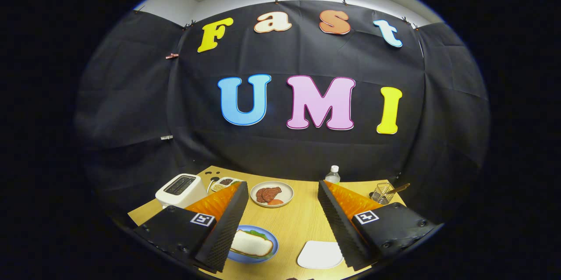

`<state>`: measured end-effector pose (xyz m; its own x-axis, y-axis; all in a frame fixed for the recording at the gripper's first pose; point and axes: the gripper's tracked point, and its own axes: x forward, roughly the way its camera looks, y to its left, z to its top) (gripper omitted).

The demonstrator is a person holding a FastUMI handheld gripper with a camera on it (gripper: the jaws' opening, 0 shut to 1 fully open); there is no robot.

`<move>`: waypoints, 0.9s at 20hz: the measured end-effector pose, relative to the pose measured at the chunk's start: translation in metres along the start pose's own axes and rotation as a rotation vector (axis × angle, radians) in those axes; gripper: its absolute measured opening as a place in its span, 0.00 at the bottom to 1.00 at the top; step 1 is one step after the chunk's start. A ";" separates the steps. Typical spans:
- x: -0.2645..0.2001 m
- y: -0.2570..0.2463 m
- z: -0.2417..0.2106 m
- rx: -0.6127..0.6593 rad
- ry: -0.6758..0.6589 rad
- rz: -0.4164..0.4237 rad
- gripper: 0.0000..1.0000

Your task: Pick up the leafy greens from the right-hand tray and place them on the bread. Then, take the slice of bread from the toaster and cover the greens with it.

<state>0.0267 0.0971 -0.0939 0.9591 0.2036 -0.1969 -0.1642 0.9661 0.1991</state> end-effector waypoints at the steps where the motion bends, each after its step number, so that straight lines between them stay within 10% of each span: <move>1: 0.000 -0.001 -0.001 -0.003 0.002 0.000 0.99; 18: 0.009 -0.021 -0.014 0.044 0.033 -0.056 0.99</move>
